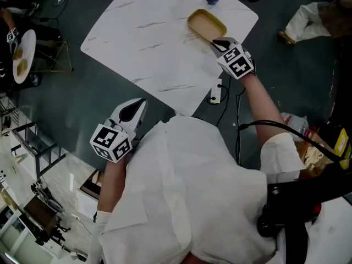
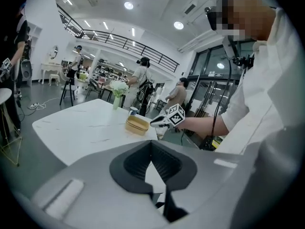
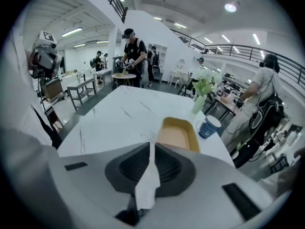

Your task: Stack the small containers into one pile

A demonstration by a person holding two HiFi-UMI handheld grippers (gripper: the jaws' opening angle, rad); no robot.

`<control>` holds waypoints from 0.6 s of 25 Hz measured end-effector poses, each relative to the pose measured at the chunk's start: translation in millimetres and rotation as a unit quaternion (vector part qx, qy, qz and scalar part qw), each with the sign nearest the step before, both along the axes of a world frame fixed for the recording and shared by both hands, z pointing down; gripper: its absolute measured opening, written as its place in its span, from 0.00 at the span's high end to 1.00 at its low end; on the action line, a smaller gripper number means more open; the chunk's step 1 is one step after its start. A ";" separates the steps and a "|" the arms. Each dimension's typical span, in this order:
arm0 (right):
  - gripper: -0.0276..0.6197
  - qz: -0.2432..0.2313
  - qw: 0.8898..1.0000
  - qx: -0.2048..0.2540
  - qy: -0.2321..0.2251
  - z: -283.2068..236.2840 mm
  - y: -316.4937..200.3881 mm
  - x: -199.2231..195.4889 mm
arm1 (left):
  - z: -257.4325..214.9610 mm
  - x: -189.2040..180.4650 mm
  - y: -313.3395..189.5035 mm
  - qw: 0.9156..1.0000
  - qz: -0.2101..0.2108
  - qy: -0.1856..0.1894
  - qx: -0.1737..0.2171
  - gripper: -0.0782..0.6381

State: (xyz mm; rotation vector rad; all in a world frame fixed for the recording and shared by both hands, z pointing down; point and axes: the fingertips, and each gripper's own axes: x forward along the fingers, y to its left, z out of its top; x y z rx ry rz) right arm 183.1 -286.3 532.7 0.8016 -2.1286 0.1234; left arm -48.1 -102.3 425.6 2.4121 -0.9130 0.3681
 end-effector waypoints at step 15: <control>0.95 0.066 0.991 -0.025 -0.112 -30.3 187.7 -104.5 | -26.1 -29.2 65.5 0.996 0.085 0.030 0.027 0.88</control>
